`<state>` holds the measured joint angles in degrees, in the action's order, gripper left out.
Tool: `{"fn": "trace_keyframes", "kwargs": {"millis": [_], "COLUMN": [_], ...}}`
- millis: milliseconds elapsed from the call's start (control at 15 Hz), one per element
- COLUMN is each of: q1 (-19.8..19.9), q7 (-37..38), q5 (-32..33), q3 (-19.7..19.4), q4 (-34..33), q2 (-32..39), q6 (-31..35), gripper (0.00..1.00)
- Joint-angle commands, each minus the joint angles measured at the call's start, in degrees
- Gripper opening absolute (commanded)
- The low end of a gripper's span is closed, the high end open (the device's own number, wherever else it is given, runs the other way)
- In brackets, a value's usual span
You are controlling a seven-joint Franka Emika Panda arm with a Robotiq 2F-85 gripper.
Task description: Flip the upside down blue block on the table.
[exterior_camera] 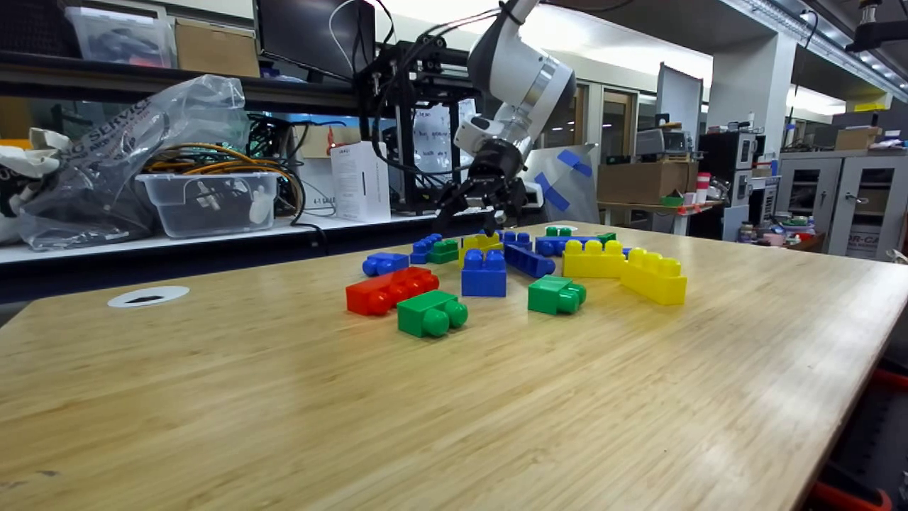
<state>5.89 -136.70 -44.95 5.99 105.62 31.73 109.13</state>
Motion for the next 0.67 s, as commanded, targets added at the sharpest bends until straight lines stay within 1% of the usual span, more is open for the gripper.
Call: {"fn": "trace_keyframes", "kwargs": {"millis": [0,267,400,600], "q1": [-1.89,-3.65,-4.28,-4.96], "q7": [1.43,3.69,6.50,13.54], "q5": [-0.32,-1.11,-2.00,-4.12], "q3": [-0.50,-0.43,-0.32,-0.17], "q4": [5.47,10.16,12.34,14.76], "q2": [-6.23,-12.06,-14.61,-17.48], "q6": [5.50,12.92,17.47,22.85], "gripper": [1.00,1.00,1.00,1.00]}}
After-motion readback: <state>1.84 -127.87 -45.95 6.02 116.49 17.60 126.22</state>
